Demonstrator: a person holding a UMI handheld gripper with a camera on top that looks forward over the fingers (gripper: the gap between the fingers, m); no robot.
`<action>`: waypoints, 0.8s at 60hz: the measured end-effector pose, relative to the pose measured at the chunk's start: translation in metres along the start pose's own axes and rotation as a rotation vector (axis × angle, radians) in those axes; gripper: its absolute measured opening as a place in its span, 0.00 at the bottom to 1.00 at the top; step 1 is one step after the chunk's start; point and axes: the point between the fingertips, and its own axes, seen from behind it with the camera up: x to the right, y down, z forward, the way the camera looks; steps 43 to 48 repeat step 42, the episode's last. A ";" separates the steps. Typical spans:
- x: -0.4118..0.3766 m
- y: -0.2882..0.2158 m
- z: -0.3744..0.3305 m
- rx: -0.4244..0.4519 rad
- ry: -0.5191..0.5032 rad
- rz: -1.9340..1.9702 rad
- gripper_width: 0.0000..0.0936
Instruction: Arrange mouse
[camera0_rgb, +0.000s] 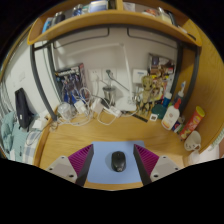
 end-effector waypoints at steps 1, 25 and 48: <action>-0.002 -0.005 -0.006 0.009 0.000 -0.002 0.85; -0.024 -0.043 -0.100 0.120 0.001 -0.009 0.85; -0.033 -0.026 -0.106 0.111 -0.013 0.016 0.84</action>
